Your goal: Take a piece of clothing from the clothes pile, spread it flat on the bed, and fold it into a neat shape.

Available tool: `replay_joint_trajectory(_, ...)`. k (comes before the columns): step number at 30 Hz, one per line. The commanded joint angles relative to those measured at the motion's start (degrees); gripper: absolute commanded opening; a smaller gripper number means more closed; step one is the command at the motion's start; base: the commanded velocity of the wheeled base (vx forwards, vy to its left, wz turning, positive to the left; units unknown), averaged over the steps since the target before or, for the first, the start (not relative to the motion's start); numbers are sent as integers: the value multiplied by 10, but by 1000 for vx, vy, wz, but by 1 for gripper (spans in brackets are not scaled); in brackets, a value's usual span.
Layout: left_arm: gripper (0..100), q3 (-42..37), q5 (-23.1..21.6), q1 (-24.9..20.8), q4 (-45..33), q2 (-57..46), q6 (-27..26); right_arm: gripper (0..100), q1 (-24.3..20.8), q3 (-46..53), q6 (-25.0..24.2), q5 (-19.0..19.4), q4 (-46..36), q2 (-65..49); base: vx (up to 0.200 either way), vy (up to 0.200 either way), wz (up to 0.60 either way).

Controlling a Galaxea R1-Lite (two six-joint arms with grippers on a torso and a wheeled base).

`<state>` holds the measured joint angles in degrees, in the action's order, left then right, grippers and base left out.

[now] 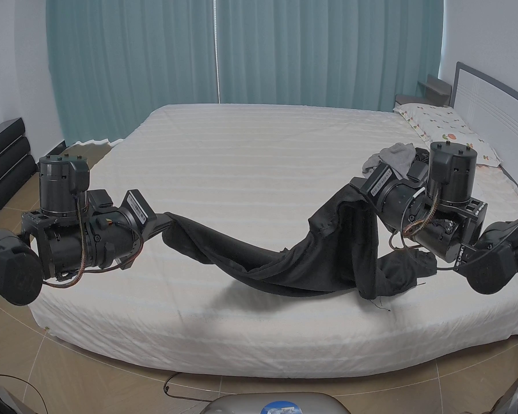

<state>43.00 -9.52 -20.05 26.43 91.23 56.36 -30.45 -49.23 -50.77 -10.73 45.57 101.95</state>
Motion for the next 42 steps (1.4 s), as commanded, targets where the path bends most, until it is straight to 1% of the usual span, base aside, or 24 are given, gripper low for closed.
replay_joint_trajectory(1,0,-6,-1,-7,-7,-17,0,0,-1,20,1,-2,0,-20,0,0,0)
replay_joint_trajectory(7,0,-29,-1,-17,-11,-36,1,0,-4,53,1,-2,0,-64,-200,0,0)
replay_joint_trajectory(9,0,-41,0,-28,-22,-70,1,0,-4,72,1,-2,0,-94,-200,0,0)
replay_joint_trajectory(12,0,-43,0,-31,-26,-78,1,0,-4,77,1,-2,0,-102,-200,0,0)
replay_joint_trajectory(13,0,-43,0,-46,-64,-132,-1,0,-6,96,11,-2,-16,-158,-200,0,0)
replay_joint_trajectory(16,0,-37,1,-51,-102,-176,-13,0,-6,91,18,-3,-47,-213,-200,0,0)
replay_joint_trajectory(20,0,-22,1,-52,-133,-218,-34,0,-3,62,26,-3,-78,-274,0,0,0)
replay_joint_trajectory(21,0,3,2,-49,-154,-229,-42,0,0,31,38,-5,-88,-299,0,0,0)
replay_joint_trajectory(22,0,3,2,-49,-154,-229,-42,0,0,31,38,-5,-88,-299,0,0,0)
replay_joint_trajectory(23,0,41,2,-42,-180,-227,-42,0,1,-10,52,-8,-104,-310,0,0,0)
replay_joint_trajectory(25,0,93,3,-31,-215,-222,-42,0,14,-67,63,-8,-137,-308,0,0,0)
replay_joint_trajectory(26,0,93,3,-31,-215,-222,-42,0,14,-67,63,-8,-137,-308,0,0,0)
replay_joint_trajectory(27,0,147,2,-17,-246,-206,-42,0,28,-134,63,-5,-173,-299,0,0,0)
replay_joint_trajectory(28,0,160,2,-15,-251,-200,-42,0,30,-149,63,-4,-181,-294,0,0,0)
replay_joint_trajectory(31,0,258,3,-3,-288,-149,-42,0,61,-272,63,-3,-234,-243,0,0,0)
replay_joint_trajectory(35,0,353,4,6,-328,-74,-40,0,91,-380,64,-6,-264,-160,0,0,0)
replay_joint_trajectory(37,0,373,4,11,-334,-54,-39,0,98,-401,64,-8,-271,-134,0,0,0)
replay_joint_trajectory(38,0,401,4,19,-335,-18,-38,0,106,-428,63,-8,-279,-94,0,0,0)
replay_joint_trajectory(42,0,433,3,33,-329,40,-38,0,112,-443,63,-8,-272,-27,0,0,0)
